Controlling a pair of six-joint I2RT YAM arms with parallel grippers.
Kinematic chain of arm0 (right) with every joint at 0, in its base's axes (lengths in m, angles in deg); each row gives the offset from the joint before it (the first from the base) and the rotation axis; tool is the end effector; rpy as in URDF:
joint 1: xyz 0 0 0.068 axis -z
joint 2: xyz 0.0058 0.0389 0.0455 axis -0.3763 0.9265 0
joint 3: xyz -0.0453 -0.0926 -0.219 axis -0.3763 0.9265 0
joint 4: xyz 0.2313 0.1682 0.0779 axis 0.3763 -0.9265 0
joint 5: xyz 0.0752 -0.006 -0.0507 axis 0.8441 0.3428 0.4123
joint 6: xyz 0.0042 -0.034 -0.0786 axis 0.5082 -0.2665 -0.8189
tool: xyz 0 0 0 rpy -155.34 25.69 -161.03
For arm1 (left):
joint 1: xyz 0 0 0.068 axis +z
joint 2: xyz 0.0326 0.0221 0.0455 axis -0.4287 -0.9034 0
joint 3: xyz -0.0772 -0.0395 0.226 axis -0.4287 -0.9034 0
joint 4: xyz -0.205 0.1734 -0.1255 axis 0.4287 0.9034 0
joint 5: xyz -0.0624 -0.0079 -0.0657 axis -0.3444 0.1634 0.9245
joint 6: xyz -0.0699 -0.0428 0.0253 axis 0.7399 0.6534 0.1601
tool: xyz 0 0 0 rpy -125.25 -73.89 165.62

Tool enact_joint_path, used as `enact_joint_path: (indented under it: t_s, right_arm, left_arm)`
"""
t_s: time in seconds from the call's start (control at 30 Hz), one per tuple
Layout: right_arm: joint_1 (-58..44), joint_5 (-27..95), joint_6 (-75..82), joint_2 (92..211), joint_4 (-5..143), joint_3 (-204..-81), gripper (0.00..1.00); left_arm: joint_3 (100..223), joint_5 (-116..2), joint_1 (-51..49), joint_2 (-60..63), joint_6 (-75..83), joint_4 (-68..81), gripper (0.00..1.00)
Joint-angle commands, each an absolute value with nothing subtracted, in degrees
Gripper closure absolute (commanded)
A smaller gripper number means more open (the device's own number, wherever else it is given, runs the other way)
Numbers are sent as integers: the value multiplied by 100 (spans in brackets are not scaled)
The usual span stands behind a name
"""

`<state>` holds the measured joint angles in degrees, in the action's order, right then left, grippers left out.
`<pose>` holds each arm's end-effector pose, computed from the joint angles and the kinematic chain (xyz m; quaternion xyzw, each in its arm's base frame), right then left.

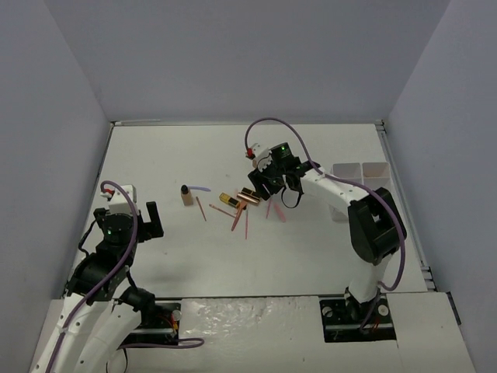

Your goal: Organize the makeup

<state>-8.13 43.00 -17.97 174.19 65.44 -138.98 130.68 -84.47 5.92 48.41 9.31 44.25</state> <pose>0.3907 0.2534 0.1580 -0.3995 0.7859 0.1910 0.4317 0.2078 -0.0469 0.2892 -0.0720 0.8230 -0.0360 0.5623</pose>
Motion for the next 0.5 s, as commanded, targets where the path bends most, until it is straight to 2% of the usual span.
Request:
enact_joint_path:
  t_s: [0.0, 0.47]
  right_arm:
    - [-868, 4306, -1980, 17598, 6809, -14446, 46]
    - [-937, 4308, -2054, 18666, 6827, -14940, 50]
  left_arm:
    - [13207, -8460, 640, 4713, 920, 4036, 3]
    - [13207, -8449, 641, 4678, 945, 4052, 3]
